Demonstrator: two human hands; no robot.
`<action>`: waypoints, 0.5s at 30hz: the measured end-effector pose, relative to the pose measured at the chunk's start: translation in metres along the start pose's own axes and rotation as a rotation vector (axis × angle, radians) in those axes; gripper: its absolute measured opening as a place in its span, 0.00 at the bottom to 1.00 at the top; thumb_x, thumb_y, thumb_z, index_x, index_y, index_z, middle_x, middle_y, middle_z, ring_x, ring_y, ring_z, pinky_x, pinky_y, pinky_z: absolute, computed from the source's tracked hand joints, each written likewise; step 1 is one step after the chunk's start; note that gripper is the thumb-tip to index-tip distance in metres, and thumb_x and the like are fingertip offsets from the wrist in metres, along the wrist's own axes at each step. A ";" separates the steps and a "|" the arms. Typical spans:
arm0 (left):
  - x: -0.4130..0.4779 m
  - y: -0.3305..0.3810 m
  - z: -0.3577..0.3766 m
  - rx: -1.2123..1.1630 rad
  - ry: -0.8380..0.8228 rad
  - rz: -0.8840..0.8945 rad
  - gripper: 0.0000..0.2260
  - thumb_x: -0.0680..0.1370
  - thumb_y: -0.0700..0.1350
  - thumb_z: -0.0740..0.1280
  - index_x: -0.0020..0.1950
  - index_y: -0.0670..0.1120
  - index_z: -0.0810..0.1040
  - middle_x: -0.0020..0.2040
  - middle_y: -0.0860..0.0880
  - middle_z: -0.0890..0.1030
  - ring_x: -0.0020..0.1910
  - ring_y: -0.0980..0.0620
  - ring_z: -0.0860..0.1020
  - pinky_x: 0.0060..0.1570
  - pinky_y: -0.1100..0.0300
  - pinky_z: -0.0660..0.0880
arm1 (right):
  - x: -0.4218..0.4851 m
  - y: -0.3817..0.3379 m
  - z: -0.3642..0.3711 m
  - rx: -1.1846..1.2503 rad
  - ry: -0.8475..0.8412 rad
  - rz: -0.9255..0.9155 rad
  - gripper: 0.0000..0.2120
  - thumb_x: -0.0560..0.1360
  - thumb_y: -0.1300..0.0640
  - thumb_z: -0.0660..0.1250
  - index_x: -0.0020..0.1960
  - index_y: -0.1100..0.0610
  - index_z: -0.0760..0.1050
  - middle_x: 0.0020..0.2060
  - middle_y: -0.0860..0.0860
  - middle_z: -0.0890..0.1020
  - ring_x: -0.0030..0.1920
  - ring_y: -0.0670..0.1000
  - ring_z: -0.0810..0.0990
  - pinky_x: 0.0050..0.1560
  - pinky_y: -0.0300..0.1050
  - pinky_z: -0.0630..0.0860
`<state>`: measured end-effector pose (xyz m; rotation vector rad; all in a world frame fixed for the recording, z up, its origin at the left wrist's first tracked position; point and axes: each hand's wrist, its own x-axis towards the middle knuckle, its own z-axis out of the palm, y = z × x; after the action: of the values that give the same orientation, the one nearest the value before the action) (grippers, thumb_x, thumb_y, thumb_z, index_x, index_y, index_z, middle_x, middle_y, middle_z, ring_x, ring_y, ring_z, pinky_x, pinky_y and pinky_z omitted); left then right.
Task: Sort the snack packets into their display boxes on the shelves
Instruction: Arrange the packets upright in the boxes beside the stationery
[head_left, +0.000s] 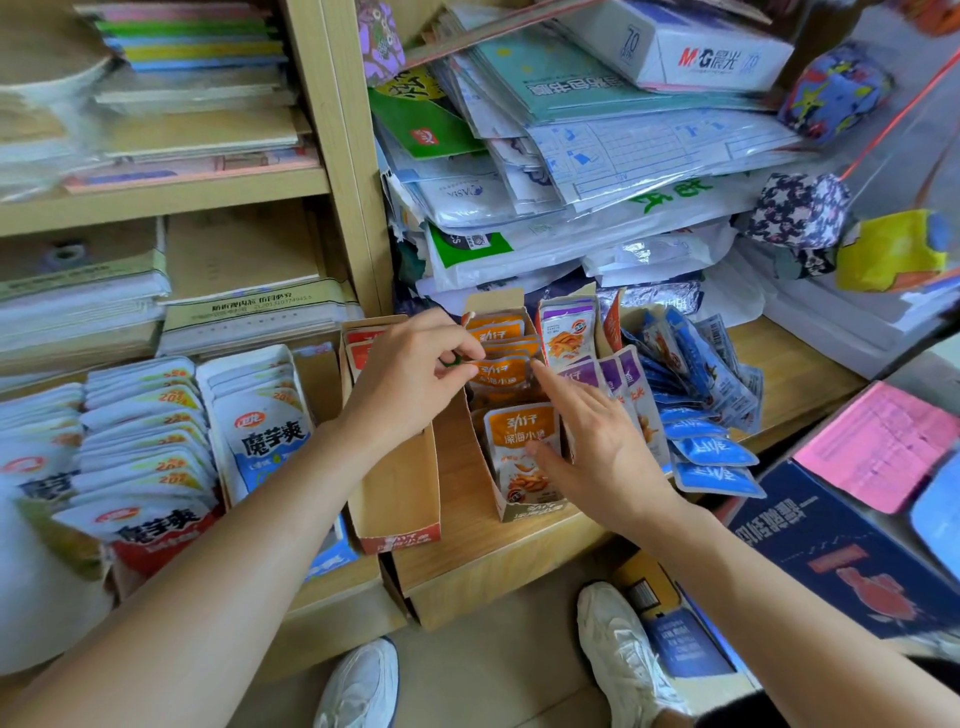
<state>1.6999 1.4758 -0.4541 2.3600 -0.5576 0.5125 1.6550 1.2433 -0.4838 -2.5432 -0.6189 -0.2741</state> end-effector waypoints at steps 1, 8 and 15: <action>-0.002 0.001 0.000 0.009 0.000 0.020 0.04 0.75 0.40 0.75 0.49 0.47 0.85 0.46 0.54 0.80 0.42 0.59 0.78 0.40 0.71 0.74 | 0.001 -0.002 -0.002 -0.006 0.059 0.001 0.33 0.77 0.49 0.70 0.78 0.54 0.63 0.69 0.48 0.76 0.69 0.49 0.71 0.68 0.42 0.65; -0.007 0.007 -0.002 0.042 -0.016 0.048 0.06 0.76 0.39 0.72 0.50 0.47 0.87 0.42 0.55 0.75 0.38 0.59 0.74 0.36 0.65 0.73 | 0.012 -0.002 -0.002 -0.152 0.042 -0.058 0.28 0.73 0.44 0.73 0.69 0.54 0.75 0.63 0.50 0.78 0.63 0.55 0.73 0.59 0.54 0.73; -0.021 0.020 -0.004 0.237 -0.194 -0.042 0.10 0.78 0.55 0.70 0.58 0.56 0.85 0.34 0.62 0.67 0.36 0.60 0.71 0.30 0.65 0.60 | 0.018 0.000 -0.011 -0.067 -0.065 -0.023 0.27 0.71 0.53 0.78 0.68 0.56 0.75 0.59 0.51 0.77 0.58 0.53 0.76 0.56 0.53 0.79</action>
<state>1.6713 1.4699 -0.4514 2.6607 -0.5585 0.3480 1.6702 1.2442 -0.4687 -2.6194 -0.6742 -0.2248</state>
